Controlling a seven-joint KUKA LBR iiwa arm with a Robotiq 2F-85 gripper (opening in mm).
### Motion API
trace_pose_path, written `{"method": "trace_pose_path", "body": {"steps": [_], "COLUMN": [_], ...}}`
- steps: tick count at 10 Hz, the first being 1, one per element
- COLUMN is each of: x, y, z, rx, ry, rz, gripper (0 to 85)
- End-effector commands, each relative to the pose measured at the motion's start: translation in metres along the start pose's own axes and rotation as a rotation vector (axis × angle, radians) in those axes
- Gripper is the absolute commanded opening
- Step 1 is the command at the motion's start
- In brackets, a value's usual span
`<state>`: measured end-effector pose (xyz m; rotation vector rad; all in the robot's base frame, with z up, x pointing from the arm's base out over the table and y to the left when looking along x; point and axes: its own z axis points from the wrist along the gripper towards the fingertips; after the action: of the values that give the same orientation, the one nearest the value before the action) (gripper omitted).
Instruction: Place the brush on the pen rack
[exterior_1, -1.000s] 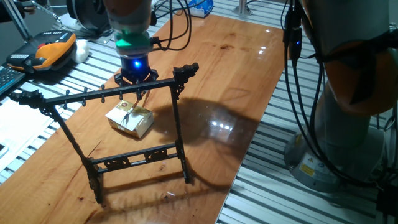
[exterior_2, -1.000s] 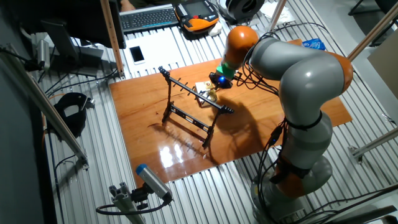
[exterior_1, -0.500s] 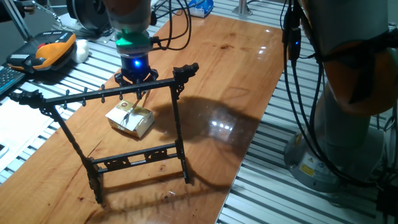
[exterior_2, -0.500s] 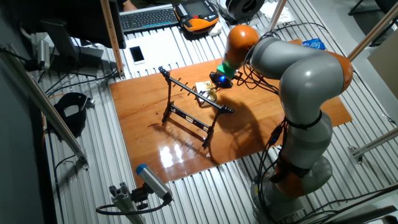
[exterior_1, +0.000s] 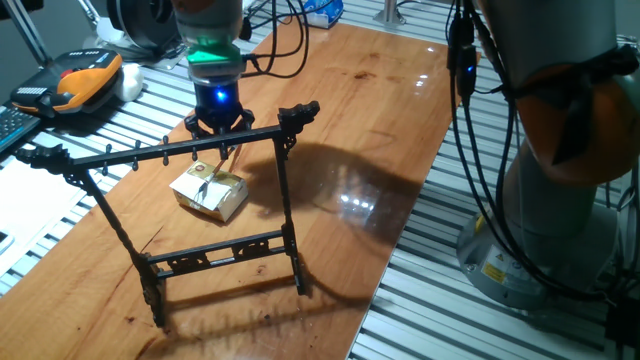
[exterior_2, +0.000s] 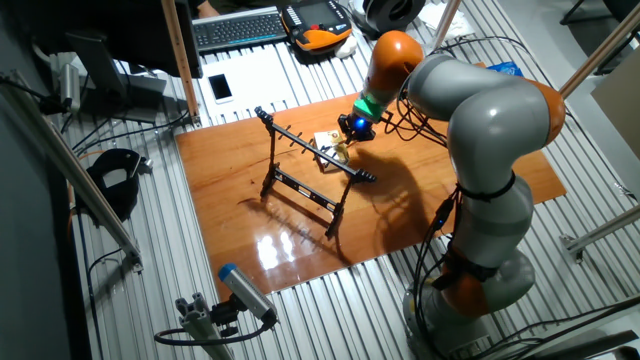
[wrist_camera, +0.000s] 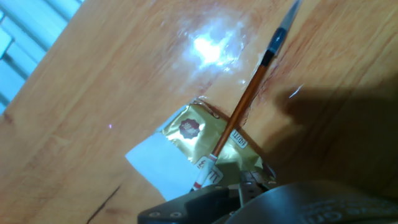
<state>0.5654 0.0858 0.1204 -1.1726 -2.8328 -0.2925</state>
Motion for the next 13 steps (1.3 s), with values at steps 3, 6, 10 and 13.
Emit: {"method": "trace_pose_path", "body": {"steps": [3,6,10,13], "x": [0.000,0.000,-0.007,-0.010], "y": [0.000,0.000,0.008,0.010], "z": [0.000,0.000,0.009,0.013], "rx": [-0.005,-0.023,-0.076,-0.117], "ry": [0.023,-0.018,-0.059,-0.077], "rz": [-0.014,0.044,0.277,0.381], "gripper": [0.0,0.0,0.0,0.0]}}
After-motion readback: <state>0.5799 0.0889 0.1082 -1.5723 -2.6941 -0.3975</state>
